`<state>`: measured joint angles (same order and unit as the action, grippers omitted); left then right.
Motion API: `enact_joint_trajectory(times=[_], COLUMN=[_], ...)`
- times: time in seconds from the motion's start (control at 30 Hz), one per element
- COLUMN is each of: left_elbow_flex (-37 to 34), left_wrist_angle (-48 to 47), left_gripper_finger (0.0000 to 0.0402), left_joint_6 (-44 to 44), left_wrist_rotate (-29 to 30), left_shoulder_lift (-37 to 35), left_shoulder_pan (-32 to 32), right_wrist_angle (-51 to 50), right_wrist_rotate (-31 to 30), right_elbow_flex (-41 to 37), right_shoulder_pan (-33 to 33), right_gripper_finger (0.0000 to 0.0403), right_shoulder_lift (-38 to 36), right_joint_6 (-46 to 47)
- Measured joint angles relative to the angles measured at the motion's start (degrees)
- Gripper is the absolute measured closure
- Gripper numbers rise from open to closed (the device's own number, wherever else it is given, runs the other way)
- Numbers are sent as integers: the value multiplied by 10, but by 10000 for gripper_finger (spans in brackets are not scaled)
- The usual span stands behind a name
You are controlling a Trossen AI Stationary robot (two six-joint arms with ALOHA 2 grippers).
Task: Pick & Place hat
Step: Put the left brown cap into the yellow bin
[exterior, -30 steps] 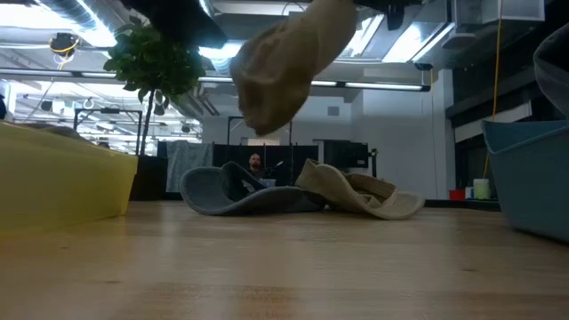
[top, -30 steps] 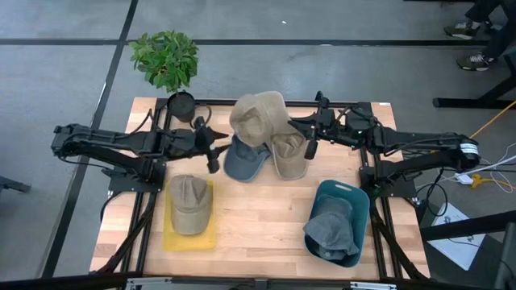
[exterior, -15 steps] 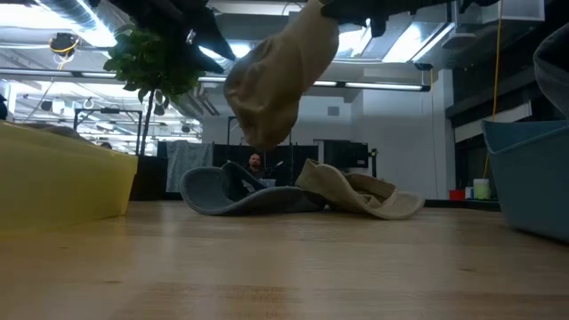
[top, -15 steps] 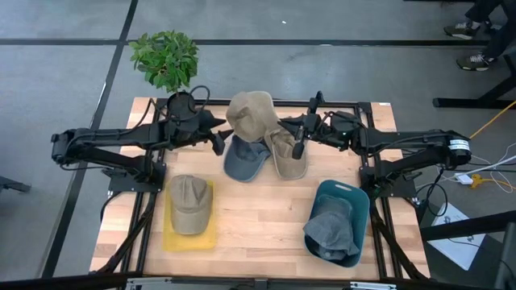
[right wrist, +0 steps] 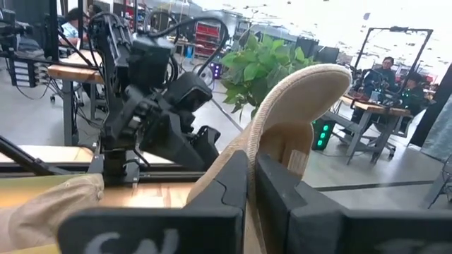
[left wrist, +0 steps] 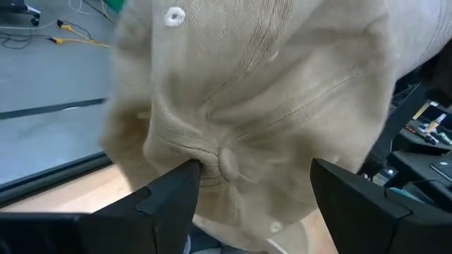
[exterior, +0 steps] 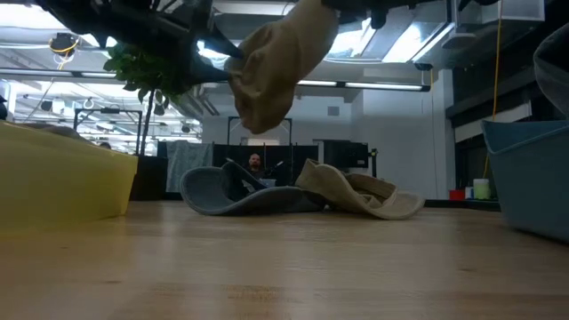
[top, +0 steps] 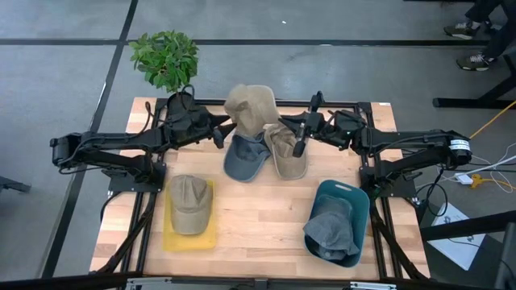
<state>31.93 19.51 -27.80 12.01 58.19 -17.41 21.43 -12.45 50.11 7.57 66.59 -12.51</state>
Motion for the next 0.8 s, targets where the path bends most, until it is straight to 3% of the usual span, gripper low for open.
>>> enact_joint_trajectory(times=[0.2,0.4,0.67,0.8], left_elbow_flex=[0,0,0,0], left_wrist_angle=[-16,-19,42,43], left_gripper_finger=[142,139,151,187], left_joint_6=[22,38,44,45], left_wrist_rotate=[11,62,-23,-56], left_shoulder_lift=[0,-3,-1,-1], left_shoulder_pan=[0,0,0,0], right_wrist_angle=[20,30,51,54], right_wrist_rotate=[7,45,57,61], right_elbow_flex=[0,0,0,0], right_shoulder_pan=[0,0,0,0], right_gripper_finger=[383,383,382,384], right_shoulder_lift=[0,0,0,0], right_joint_6=[1,3,5,5])
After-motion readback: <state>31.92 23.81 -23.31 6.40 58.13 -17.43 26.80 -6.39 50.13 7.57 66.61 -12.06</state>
